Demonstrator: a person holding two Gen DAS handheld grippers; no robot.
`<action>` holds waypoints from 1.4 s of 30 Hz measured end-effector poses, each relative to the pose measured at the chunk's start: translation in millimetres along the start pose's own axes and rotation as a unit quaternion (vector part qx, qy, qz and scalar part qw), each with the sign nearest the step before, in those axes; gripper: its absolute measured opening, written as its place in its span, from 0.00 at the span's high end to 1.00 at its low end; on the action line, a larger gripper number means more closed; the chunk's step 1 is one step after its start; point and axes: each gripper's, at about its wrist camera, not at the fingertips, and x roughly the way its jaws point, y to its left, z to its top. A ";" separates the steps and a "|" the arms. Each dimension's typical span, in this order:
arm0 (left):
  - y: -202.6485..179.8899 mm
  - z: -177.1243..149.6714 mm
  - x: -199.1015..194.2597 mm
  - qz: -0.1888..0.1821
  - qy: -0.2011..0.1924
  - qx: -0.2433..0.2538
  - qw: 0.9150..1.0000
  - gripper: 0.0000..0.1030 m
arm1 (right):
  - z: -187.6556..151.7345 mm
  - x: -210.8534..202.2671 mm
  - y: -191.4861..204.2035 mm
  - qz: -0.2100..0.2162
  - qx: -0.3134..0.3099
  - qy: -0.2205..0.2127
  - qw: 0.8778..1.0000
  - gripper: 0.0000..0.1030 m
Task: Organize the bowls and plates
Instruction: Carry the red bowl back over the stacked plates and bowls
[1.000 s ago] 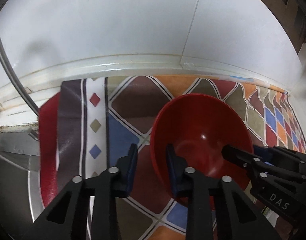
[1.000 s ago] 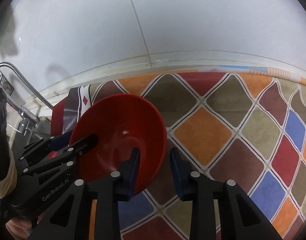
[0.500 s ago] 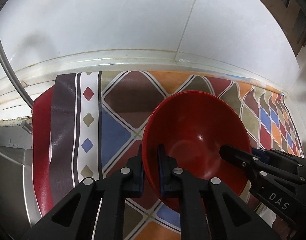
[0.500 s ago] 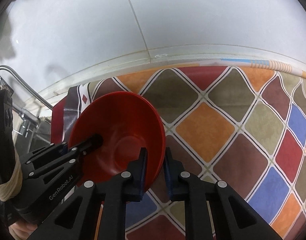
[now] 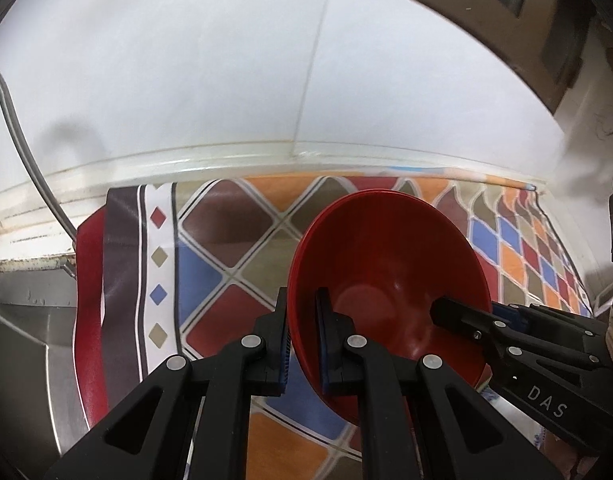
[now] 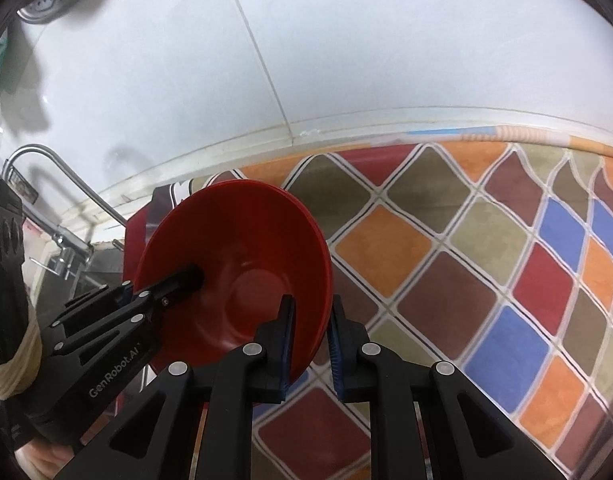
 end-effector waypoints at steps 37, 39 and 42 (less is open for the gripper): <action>-175.5 -52.1 -100.6 -0.086 -0.055 0.083 0.991 0.84 | -78.5 -189.2 -84.2 -0.039 0.050 -0.117 0.991 0.83; -188.2 -56.0 -101.2 -0.092 -0.054 0.088 0.990 0.84 | -84.4 -198.6 -93.7 -0.044 0.054 -0.120 0.990 0.83; -209.0 -61.5 -101.8 -0.103 -0.050 0.096 0.989 0.84 | -93.7 -211.4 -111.0 -0.050 0.063 -0.121 0.989 0.83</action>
